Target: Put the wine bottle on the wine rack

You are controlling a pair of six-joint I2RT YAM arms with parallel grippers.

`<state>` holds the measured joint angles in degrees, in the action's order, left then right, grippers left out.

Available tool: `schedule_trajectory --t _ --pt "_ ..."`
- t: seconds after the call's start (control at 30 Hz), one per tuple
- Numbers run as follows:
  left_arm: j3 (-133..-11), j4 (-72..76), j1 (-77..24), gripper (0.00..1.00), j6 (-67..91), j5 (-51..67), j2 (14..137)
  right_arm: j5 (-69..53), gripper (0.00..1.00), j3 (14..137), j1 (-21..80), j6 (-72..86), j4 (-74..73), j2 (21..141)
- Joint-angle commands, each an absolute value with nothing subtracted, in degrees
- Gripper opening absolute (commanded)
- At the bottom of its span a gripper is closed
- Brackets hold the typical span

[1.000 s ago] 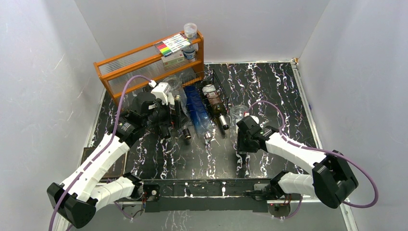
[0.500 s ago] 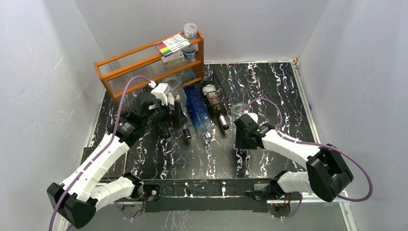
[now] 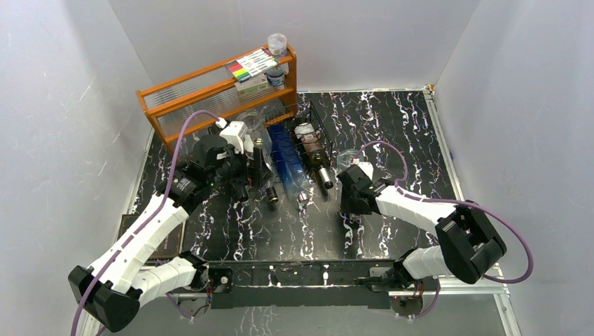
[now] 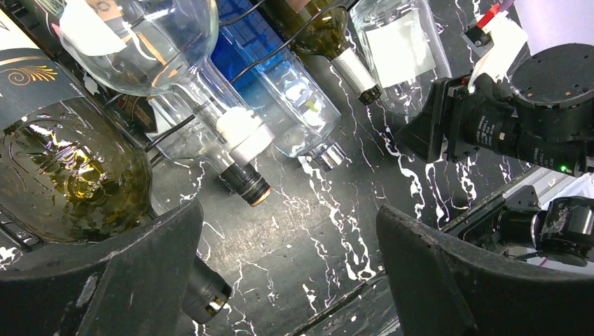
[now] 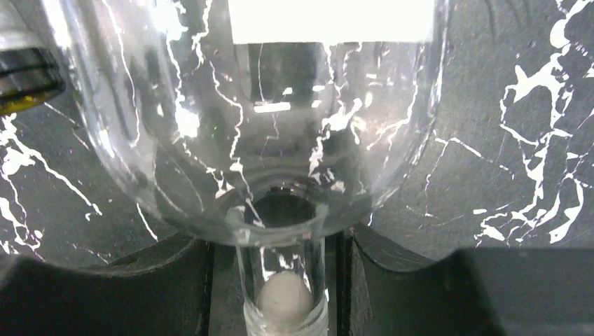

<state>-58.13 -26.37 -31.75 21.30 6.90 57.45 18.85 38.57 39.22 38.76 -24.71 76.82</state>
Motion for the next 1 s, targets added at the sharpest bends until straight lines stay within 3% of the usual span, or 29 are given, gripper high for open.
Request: schedule_trajectory --t 0.0,0.6,0.67,0.9,0.97 --pt "-59.28 -27.37 -32.03 0.93 20.57 6.18 56.33 21.97 0.56 40.37 38.23 39.24 -21.00 77.96" --pt "-59.19 -27.86 -32.05 0.94 20.40 5.54 56.00 21.28 0.50 34.01 37.88 37.94 -12.45 76.94" --pt "-59.28 -27.86 -32.08 0.94 20.39 5.48 56.01 21.51 0.44 33.56 37.91 38.09 -12.10 77.26" --pt "-59.48 -28.33 -32.02 0.94 20.23 4.87 56.00 22.60 0.01 33.25 37.88 38.41 -11.77 78.88" --pt "-59.65 -28.54 -32.00 0.94 20.14 4.62 55.92 23.18 0.00 32.92 37.83 38.62 -11.20 78.33"
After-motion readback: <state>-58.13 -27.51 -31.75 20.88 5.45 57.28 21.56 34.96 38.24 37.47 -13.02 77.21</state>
